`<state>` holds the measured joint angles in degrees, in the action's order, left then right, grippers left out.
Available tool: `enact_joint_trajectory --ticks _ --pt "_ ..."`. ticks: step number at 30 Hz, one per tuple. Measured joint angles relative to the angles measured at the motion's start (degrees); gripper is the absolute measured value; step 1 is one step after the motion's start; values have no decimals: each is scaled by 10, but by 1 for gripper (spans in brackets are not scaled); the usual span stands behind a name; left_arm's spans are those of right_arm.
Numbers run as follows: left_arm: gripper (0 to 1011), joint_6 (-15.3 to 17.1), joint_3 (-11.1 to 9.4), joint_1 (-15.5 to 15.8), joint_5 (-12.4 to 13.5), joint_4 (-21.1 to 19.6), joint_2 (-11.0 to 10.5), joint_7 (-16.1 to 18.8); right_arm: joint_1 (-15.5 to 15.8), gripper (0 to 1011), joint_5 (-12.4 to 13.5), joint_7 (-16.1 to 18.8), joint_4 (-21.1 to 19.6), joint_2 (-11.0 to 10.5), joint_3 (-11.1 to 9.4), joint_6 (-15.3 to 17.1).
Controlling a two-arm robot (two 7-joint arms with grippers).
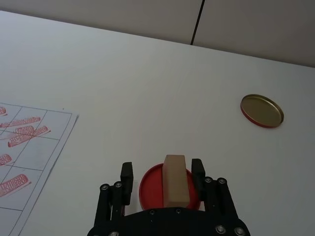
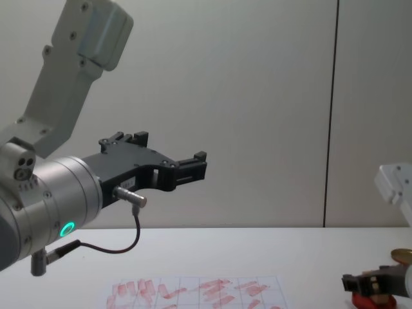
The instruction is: Use the one hand to pick up the stamp and affix it onto the A4 paper.
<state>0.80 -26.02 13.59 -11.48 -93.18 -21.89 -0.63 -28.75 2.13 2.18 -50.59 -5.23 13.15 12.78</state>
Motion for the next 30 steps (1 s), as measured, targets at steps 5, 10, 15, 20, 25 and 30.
enact_joint_trajectory --ticks 5,10,15,20,25,30 --pt "993 0 0 0 0 0 0 0 9 818 0 -4 -19 -2 0 -4" --pt "993 0 0 0 0 0 0 0 23 947 -2 -9 -52 -6 -1 -14" --pt "993 0 0 0 0 0 0 0 40 1001 -2 -12 -87 -12 -3 -26" --pt "993 0 0 0 0 0 0 0 63 1001 -3 -14 -129 -21 -7 -49" --pt "993 0 0 0 0 0 0 0 87 1001 -3 -14 -170 -33 -13 -77" --pt "993 0 0 0 0 0 0 0 109 1001 -3 -13 -206 -44 -19 -100"
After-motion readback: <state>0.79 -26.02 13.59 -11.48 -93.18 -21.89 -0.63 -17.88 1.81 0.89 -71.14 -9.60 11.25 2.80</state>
